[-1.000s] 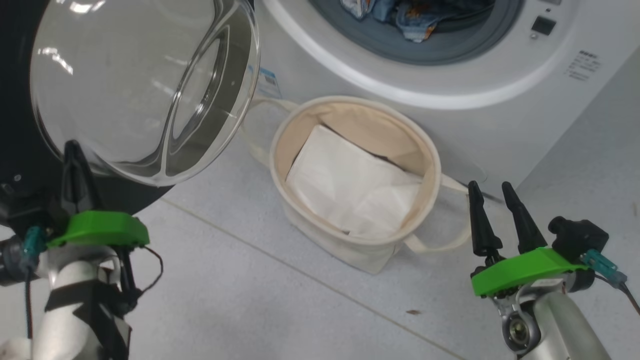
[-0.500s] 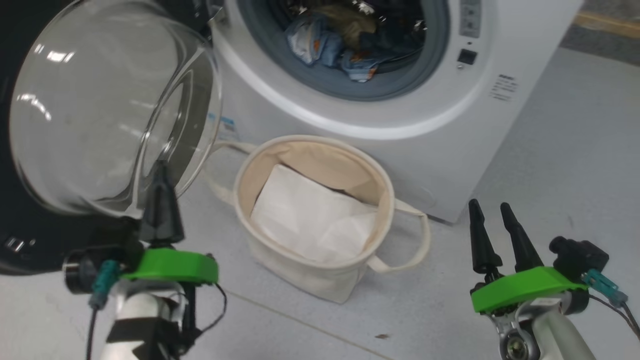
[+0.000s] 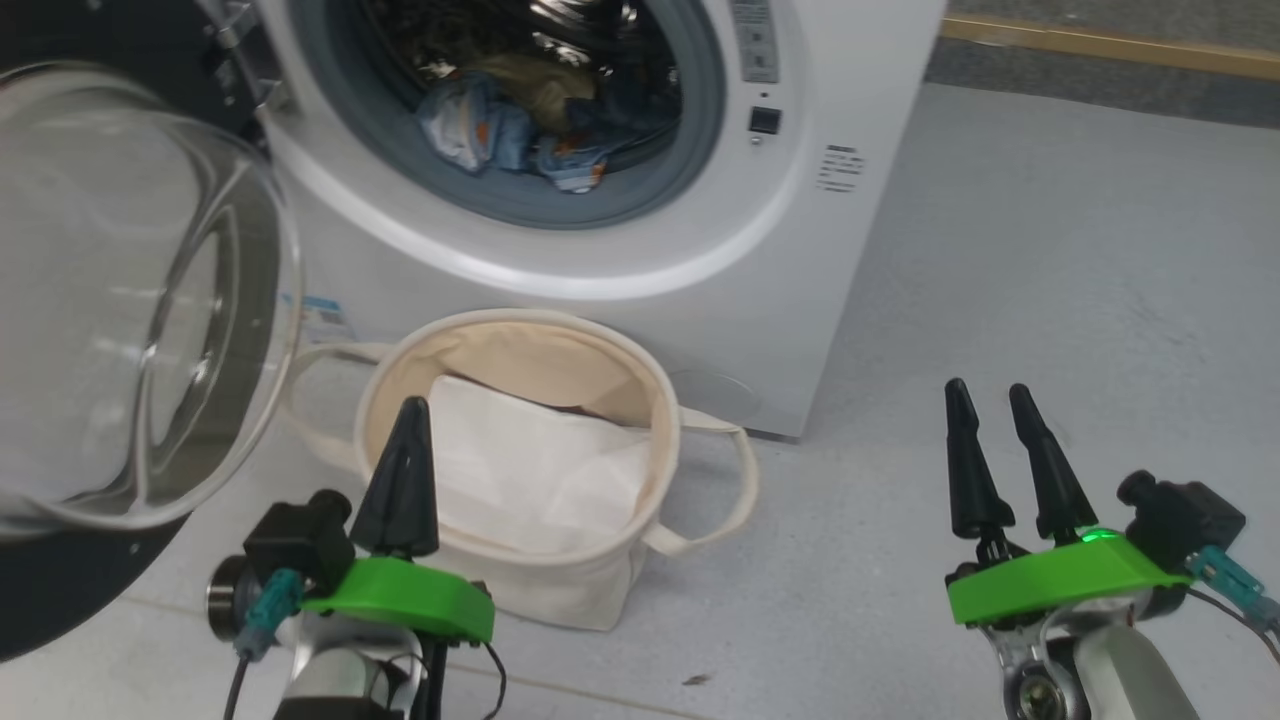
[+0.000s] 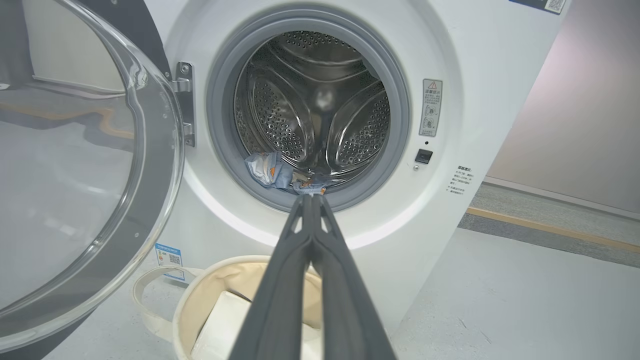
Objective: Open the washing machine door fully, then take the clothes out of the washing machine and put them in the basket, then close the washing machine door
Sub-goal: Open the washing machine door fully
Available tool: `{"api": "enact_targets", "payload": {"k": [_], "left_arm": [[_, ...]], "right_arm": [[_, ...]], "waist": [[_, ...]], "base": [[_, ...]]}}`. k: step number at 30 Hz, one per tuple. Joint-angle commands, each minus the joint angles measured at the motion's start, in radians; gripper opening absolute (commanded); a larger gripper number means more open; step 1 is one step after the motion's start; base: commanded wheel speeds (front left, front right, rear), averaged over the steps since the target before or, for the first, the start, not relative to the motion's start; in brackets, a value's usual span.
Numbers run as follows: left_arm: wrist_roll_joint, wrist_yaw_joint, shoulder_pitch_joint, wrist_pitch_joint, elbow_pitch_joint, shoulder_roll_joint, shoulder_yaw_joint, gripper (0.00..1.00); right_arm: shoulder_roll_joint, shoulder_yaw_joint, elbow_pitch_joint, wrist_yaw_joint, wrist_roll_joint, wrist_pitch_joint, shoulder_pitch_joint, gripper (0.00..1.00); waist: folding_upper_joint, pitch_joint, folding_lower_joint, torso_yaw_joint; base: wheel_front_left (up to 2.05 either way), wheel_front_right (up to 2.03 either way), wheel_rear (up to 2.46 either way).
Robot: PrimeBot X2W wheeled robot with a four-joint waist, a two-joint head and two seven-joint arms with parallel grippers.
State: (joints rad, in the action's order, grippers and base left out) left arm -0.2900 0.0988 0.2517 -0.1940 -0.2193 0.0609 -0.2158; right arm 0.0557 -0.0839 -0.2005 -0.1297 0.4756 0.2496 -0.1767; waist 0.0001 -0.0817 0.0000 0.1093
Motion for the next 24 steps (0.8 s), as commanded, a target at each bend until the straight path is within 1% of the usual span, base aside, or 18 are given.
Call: {"api": "enact_targets", "payload": {"k": [1, 8, 9, 10, 11, 17, 24], "left_arm": [[-0.005, -0.004, 0.014, 0.0, 0.023, 0.004, 0.023, 0.0], [-0.011, -0.03, 0.001, -0.012, -0.028, 0.006, -0.002, 0.0], [-0.015, -0.033, 0.0, -0.013, -0.04, 0.006, -0.003, 0.19], [-0.017, -0.036, -0.001, -0.016, -0.051, 0.006, -0.005, 0.93], [-0.017, -0.038, 0.0, -0.02, -0.06, 0.006, -0.006, 1.0], [-0.006, -0.044, 0.004, -0.042, -0.11, 0.01, -0.019, 1.0], [-0.003, -0.048, 0.013, -0.059, -0.125, 0.006, -0.031, 1.0]], "right_arm": [[-0.005, -0.019, 0.041, -0.001, -0.006, 0.012, -0.004, 1.0], [-0.005, -0.012, 0.056, -0.001, -0.036, 0.012, 0.017, 1.0], [-0.005, -0.011, 0.057, -0.001, -0.043, 0.012, 0.019, 1.0], [-0.005, -0.011, 0.058, -0.001, -0.048, 0.012, 0.02, 1.0], [-0.005, -0.011, 0.059, -0.001, -0.05, 0.012, 0.022, 1.0], [-0.005, -0.012, 0.056, -0.001, -0.052, 0.012, 0.024, 1.0], [-0.005, -0.014, 0.055, -0.001, -0.05, 0.012, 0.02, 1.0]], "waist": [[-0.0001, 0.003, 0.0, -0.029], [-0.0001, 0.002, 0.0, -0.061], [-0.0001, 0.002, 0.0, -0.064], [-0.0001, 0.001, 0.0, -0.067], [-0.0001, 0.0, 0.0, -0.07], [-0.0001, -0.003, 0.0, -0.077], [-0.0001, -0.01, 0.0, -0.077]], "base": [[0.0, 0.0, 0.0], [0.0, 0.0, 0.0], [0.0, 0.0, 0.0], [0.0, 0.0, 0.0], [0.0, 0.0, 0.0], [0.0, 0.0, 0.0], [0.0, 0.0, 0.0]]}}
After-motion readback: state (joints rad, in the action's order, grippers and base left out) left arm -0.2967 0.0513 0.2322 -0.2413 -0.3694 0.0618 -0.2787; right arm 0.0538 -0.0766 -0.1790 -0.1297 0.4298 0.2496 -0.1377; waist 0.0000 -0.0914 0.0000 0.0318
